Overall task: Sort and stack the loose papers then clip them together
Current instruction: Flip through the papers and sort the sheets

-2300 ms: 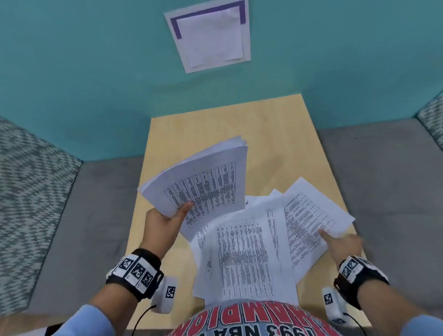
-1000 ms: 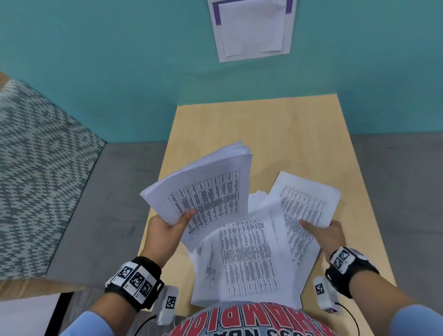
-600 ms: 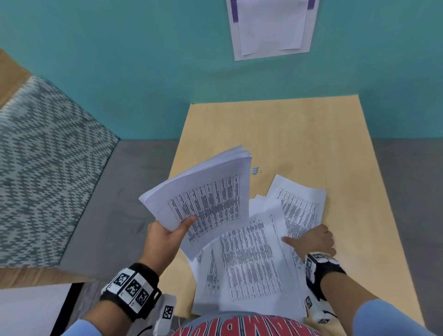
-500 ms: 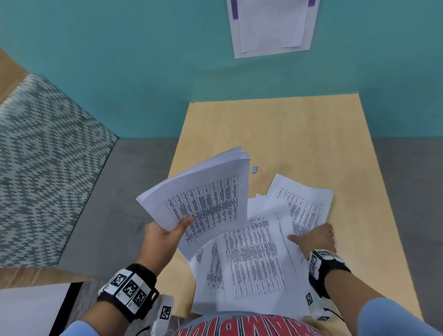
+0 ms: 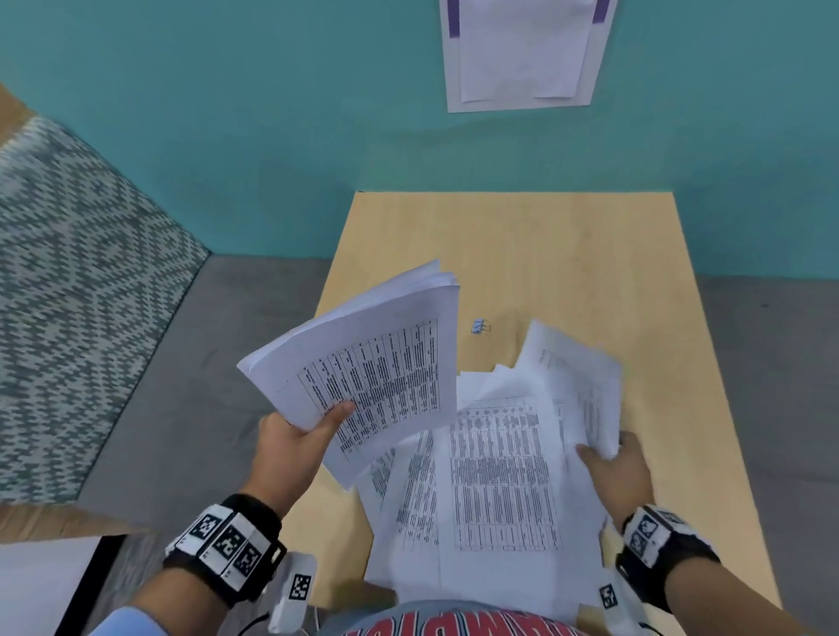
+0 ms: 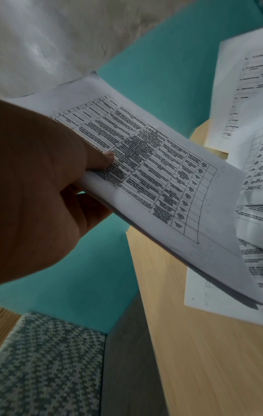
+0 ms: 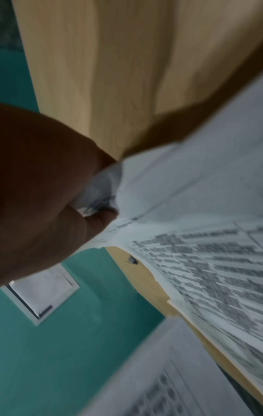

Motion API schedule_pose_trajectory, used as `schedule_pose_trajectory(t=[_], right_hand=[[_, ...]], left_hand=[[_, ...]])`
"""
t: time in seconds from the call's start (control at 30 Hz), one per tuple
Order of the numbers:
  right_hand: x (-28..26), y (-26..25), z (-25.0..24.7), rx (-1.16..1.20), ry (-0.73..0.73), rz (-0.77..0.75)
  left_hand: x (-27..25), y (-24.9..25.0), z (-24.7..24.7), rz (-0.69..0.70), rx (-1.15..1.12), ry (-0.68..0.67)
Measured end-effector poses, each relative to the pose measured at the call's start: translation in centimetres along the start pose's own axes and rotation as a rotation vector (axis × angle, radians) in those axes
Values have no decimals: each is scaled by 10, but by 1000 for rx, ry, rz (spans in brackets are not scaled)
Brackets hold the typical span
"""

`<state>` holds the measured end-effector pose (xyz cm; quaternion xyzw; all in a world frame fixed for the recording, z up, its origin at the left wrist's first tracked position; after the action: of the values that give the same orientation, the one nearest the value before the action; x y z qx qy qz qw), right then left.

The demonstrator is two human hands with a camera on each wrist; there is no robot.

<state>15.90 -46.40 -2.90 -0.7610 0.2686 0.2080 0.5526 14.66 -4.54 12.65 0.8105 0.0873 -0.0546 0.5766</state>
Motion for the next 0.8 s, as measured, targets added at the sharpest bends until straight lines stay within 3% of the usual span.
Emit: schedule_pose_trajectory(t=[0.17,0.3,0.53,0.8], right_hand=[[8,16,-29,224,36,79],[-3,20,-2,2,4,109],[-15,7,-24,-121,27,-88],[-26,6,-63,-275,61,-194]], left_hand=[[-4,-3,3,-3,-42,-12],[-9,-2,4,-17,-31,-19],[-12,4,-1,-6,-22,-20],[-15,7,3,-27,-12,-19]])
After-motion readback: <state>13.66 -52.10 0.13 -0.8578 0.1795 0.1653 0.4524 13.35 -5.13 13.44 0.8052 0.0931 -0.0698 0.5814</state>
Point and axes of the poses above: each hand's wrist, its own x-axis towards the middle knuckle, its own z-axis out of the palm, y = z × x, the point moved 2 cm from there along x, towards the middle knuckle, and after that the axes turned 15 degrees about -y, right-handed, at the moved point
